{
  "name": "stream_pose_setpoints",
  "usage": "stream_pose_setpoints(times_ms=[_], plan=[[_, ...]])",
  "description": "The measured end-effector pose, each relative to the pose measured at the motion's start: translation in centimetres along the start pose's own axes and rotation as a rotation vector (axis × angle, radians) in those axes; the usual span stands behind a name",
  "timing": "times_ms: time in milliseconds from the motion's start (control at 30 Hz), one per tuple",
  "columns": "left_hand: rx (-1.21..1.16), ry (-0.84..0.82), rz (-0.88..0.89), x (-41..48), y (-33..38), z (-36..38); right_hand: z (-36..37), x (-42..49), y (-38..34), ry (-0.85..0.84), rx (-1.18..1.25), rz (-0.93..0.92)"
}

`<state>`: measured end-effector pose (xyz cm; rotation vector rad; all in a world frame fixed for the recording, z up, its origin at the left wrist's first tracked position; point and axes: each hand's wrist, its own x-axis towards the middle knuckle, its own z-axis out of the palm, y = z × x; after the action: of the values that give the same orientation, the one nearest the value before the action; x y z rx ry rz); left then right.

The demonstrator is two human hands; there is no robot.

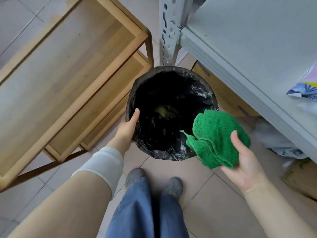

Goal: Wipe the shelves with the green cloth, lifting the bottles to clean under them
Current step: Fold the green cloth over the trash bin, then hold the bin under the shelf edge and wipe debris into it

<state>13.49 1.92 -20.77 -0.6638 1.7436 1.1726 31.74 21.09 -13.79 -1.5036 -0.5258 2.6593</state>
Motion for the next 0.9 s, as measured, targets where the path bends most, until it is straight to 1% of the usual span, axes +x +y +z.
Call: stream_pose_setpoints(times_ms=[67, 133, 200, 367, 500, 633, 767, 900], plan=[[0.071, 0.057, 0.023, 0.6, 0.6, 0.1, 0.4, 0.1, 0.3, 0.042, -0.022, 0.010], [0.179, 0.121, 0.061, 1.1, 1.0, 0.1, 0.2, 0.6, 0.5, 0.021, -0.016, 0.022], [0.263, 0.145, 0.110, 1.3, 1.1, 0.2, 0.5, 0.8, 0.8, 0.012, -0.040, 0.019], [0.309, 0.096, 0.257, 0.6, 0.9, -0.1, 1.0, 1.3, 1.1, 0.036, -0.047, 0.021], [0.327, 0.077, 0.275, -1.9, 1.0, -1.0, 2.0, -0.7, 0.9, 0.012, -0.049, 0.018], [0.396, 0.046, 0.276, -7.2, 1.6, -3.1, 4.3, -6.0, 0.5, 0.010, -0.025, 0.012], [0.460, 0.019, 0.262, -15.2, 2.7, -6.4, 7.4, -13.6, 0.7, -0.017, -0.014, 0.021], [0.518, 0.012, 0.244, -24.1, 5.4, -9.6, 11.3, -21.6, 1.0, 0.008, -0.027, 0.042]])
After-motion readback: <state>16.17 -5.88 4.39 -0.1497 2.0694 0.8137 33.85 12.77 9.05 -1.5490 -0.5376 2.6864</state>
